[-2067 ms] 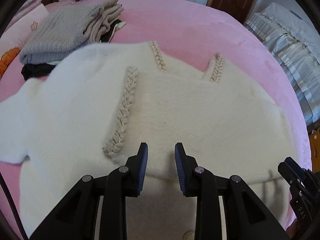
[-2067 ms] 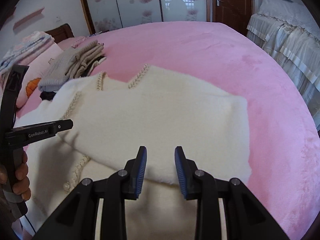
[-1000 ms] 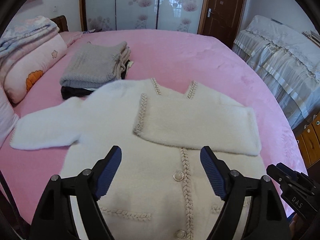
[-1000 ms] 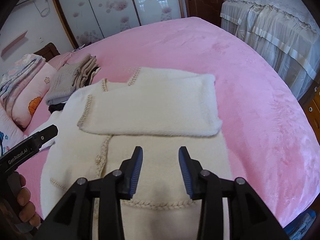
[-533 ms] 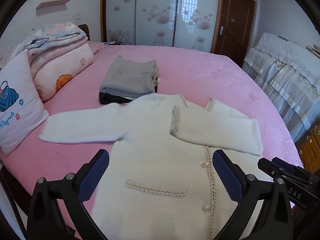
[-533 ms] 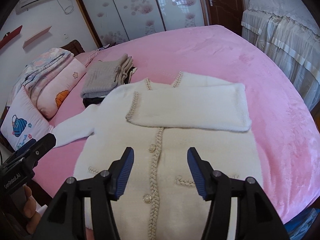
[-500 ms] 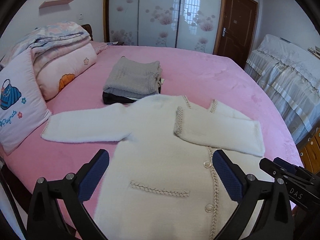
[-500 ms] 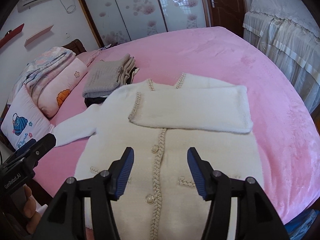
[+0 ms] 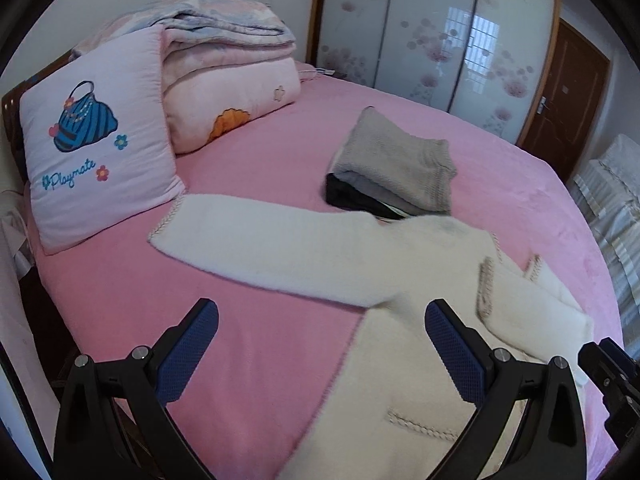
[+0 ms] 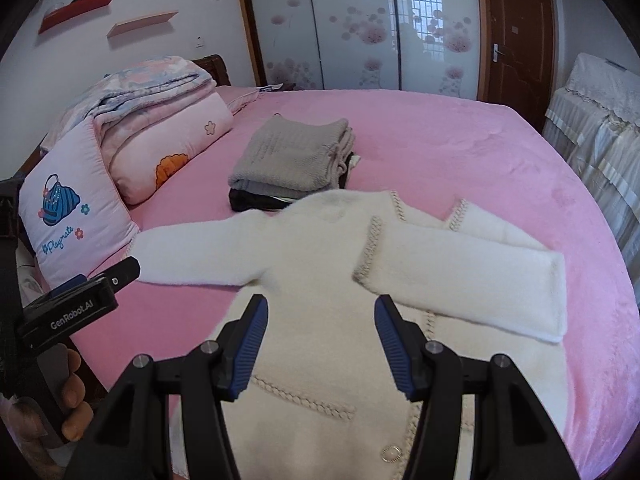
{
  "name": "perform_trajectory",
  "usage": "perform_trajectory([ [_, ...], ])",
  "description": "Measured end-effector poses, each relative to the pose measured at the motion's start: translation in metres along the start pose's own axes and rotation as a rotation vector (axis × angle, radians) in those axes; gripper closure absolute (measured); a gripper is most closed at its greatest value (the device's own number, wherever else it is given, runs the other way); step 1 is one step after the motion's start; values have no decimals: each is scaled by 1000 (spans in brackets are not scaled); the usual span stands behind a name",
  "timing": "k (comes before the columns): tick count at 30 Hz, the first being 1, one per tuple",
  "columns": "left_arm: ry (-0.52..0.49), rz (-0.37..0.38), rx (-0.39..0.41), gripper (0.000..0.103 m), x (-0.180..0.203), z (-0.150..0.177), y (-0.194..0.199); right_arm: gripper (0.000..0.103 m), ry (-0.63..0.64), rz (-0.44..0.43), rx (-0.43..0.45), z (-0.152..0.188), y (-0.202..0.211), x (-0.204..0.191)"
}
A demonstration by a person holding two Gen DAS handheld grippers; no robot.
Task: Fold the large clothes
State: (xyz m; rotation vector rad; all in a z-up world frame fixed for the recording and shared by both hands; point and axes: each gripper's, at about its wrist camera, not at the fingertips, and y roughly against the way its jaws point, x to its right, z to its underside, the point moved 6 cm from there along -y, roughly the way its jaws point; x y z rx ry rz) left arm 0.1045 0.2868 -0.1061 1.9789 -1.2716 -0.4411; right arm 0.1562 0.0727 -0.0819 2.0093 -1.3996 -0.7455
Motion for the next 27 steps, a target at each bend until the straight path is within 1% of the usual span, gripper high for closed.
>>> perform_trajectory([
  [6,130,-70,-22,1,-52,-17,-51,47,46,-11,20,-26,-43,-35],
  [9,213,-98,-65,0,-76,-18,-88,47,60,-22,0,-34,-75,-48],
  [12,303,-133,-123,0,-100,-9,-133,47,66,-27,-22,-39,-107,-56],
  [16,413,-130,-219,4,-126,8,-184,47,67,-34,-80,-36,-144,-64],
  [19,526,-90,-266,7,-142,23,-211,47,67,-46,-110,-28,-161,-67],
  [21,616,-48,-266,7,-152,30,-228,47,74,-46,-131,-21,-171,-67],
  [23,685,-35,-260,7,-163,33,-246,47,69,-53,-152,-15,-177,-64],
  [24,707,-39,-237,7,-166,31,-251,47,61,-56,-160,-12,-179,-62],
  [26,716,-56,-203,7,-169,20,-259,47,48,-52,-173,-6,-182,-57],
  [27,715,-56,-189,10,-167,14,-262,47,41,-51,-177,-4,-182,-54],
])
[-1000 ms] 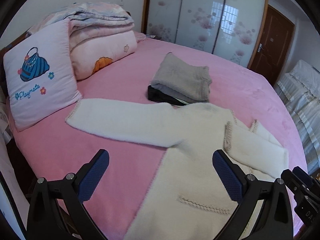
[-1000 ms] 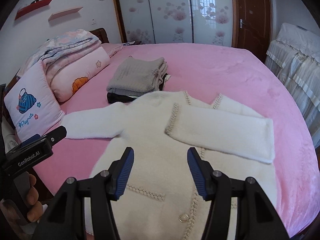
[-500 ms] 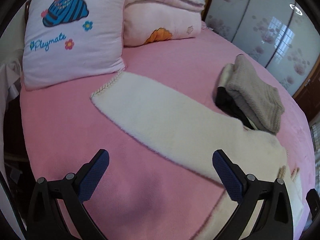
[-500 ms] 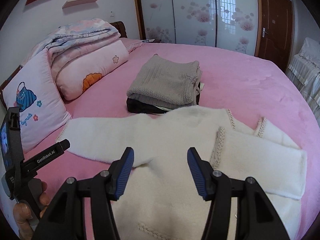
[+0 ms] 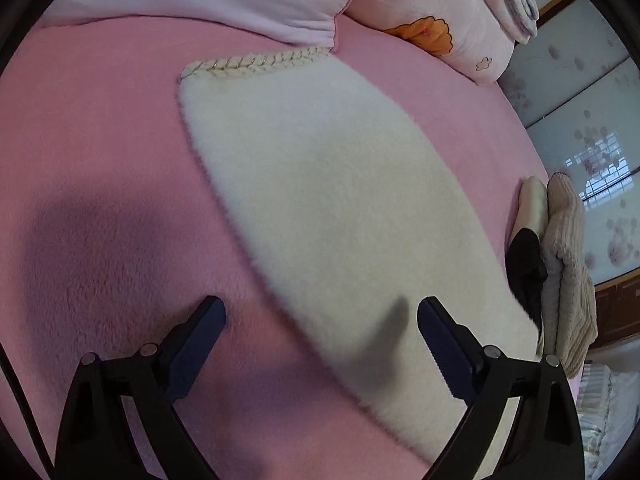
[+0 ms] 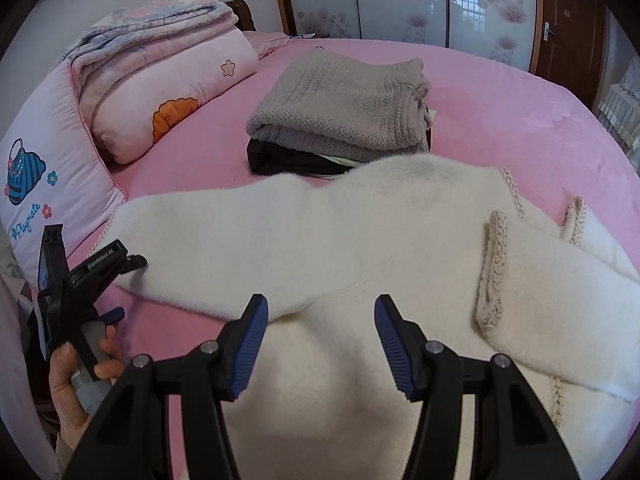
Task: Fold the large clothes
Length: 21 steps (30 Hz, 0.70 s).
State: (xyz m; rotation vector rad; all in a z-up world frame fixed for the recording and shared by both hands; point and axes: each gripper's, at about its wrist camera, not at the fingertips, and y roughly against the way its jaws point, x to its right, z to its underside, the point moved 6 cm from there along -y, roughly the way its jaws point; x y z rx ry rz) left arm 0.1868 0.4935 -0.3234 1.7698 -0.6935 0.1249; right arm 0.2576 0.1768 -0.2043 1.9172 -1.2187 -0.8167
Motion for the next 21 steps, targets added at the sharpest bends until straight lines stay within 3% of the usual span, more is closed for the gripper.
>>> perform_trajectory([
  [3,-24,-11,22,68,19,-14,-5,47,-22,6,-19,9,-2,14],
  [6,1,9,49,87,36,-23,-1,47,-46,18,-28,17,-1,30],
  [10,-78,22,141,90,75,-19,32,47,-100,32,-32,23,5,55],
  [14,-202,137,175,90,135,5,79,47,-156,41,-1,21,21,83],
  [18,-381,266,144,89,209,61,113,47,-242,68,53,17,45,122],
  [21,-539,337,79,89,256,122,128,47,-294,96,83,19,62,152],
])
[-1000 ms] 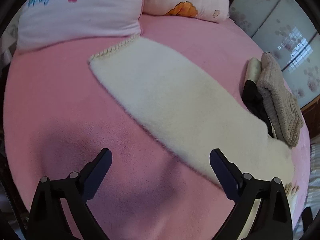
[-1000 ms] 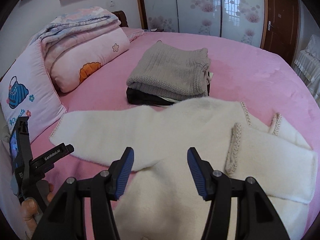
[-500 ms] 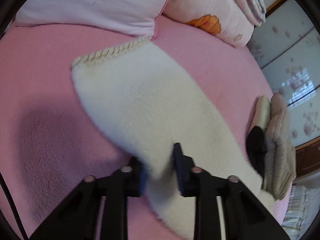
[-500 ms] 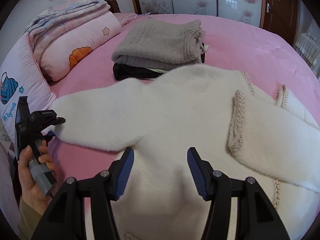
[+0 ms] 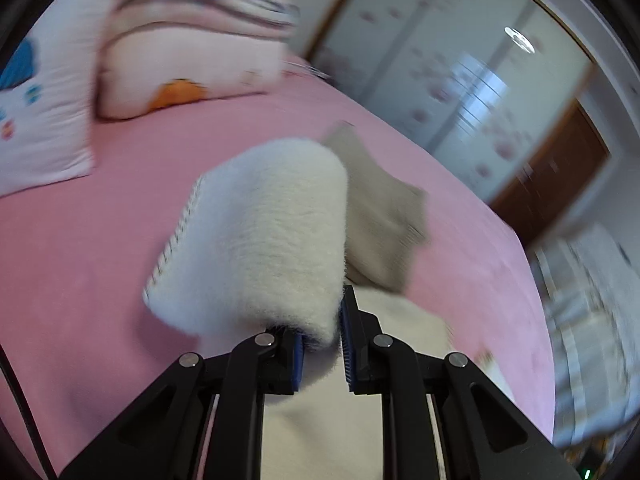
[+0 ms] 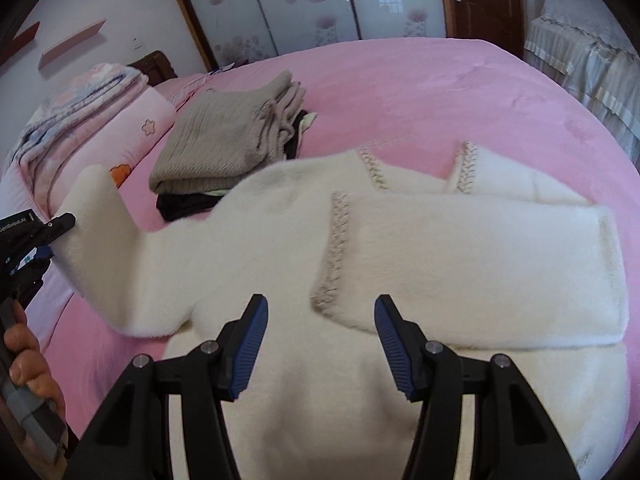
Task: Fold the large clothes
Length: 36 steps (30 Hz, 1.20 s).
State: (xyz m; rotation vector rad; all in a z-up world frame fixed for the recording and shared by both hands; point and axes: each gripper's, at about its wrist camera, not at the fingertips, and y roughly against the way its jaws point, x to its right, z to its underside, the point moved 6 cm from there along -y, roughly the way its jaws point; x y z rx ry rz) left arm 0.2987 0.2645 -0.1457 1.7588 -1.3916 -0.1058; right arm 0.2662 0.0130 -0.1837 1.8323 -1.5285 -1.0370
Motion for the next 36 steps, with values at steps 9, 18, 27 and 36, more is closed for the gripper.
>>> perform_trajectory([
  [9,-301,119,-280,87,125,127,-57,47,-107,102,11,7,18,89],
  [18,-369,169,-367,40,128,176,-49,47,-141,101,-29,20,17,122],
  [27,-289,139,-270,29,57,132,9,47,47,4,-22,1,15,50],
  [36,-220,-112,-325,29,-44,128,-21,40,416,-4,-56,-5,-25,-68],
])
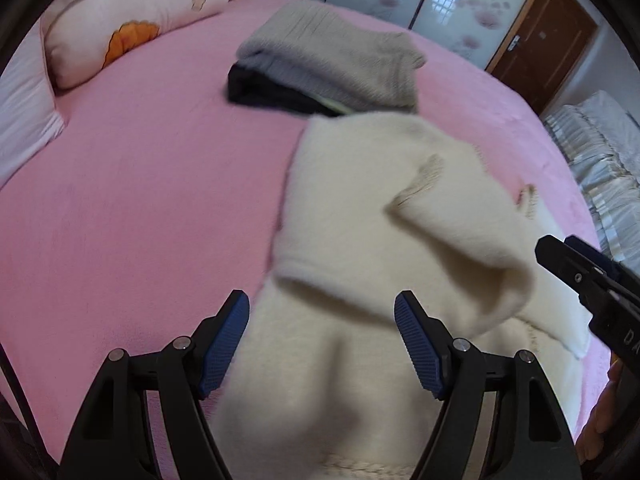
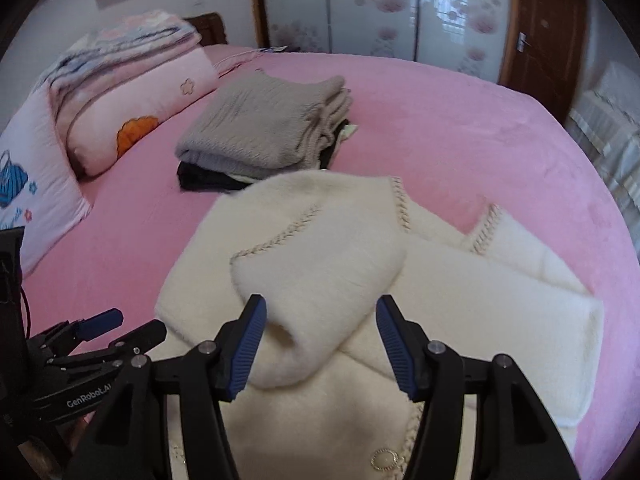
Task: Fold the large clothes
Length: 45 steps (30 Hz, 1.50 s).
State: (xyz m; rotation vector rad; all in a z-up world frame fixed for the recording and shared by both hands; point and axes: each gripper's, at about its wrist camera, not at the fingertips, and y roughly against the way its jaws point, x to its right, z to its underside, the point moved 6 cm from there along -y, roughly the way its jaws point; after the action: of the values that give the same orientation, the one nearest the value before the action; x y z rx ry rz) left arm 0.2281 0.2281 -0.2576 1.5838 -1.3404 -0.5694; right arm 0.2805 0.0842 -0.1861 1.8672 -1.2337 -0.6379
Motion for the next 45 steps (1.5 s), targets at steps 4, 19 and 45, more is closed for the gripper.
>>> perform_trajectory([
  [4,6,9,-24,29,-8,6,-13,40,181,60,-51,2,-29,-32],
  [19,25,22,-70,29,-3,9,-40,92,29,121,7,-26,-18,29],
  [45,-187,-78,-11,28,24,-64,-45,46,-556,-84,-109,69,-38,208],
])
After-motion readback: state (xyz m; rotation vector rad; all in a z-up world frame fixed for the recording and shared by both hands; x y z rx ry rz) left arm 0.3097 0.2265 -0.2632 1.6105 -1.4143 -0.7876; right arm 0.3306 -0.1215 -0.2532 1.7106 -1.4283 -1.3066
